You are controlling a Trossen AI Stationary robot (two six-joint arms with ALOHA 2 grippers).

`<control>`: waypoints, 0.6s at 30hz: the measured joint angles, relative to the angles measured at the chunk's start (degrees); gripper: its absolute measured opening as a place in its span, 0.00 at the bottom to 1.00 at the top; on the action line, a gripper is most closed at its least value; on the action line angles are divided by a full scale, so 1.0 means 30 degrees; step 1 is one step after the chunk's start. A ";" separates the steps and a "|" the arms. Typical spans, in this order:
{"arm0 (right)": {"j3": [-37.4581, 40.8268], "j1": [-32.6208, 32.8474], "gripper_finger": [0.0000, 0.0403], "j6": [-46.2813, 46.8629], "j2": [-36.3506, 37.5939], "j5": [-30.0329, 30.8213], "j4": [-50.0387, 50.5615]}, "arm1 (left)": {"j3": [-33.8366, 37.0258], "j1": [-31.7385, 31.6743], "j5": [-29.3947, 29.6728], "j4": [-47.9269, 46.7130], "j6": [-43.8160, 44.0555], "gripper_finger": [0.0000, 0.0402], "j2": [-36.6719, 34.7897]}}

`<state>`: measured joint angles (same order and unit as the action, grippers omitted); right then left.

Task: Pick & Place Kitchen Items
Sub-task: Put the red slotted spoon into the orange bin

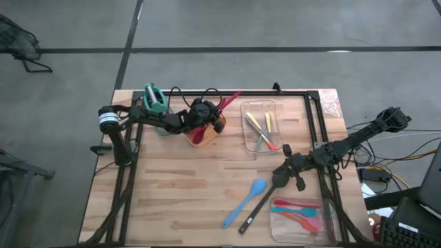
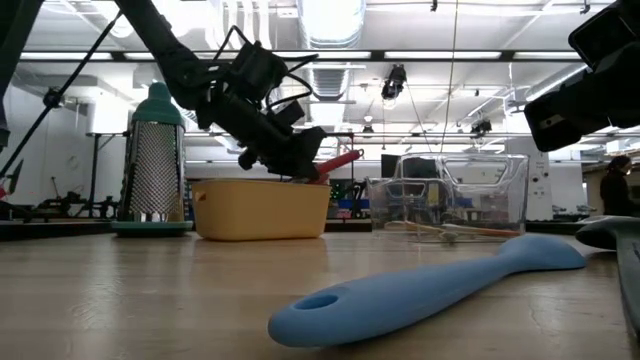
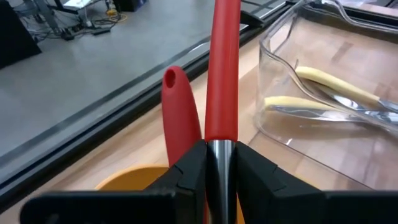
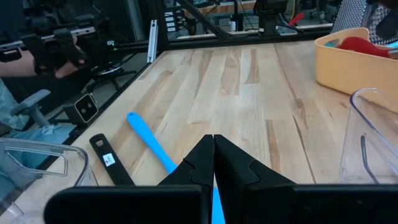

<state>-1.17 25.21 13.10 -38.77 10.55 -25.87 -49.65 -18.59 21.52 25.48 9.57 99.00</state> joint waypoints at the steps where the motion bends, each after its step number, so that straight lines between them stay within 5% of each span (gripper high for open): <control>1: 0.0000 0.0004 0.02 0.0000 0.0000 0.0002 0.0000 | 0.0007 0.0007 -0.0085 -0.0002 0.0058 0.17 0.0000; 18: 0.0000 0.0000 0.02 0.0000 -0.0002 0.0014 0.0036 | -0.0034 0.0015 -0.0473 -0.0129 0.0775 0.19 0.0000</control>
<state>-1.17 25.21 13.10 -38.78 10.59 -25.76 -49.75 -18.55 20.10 25.09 11.90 99.00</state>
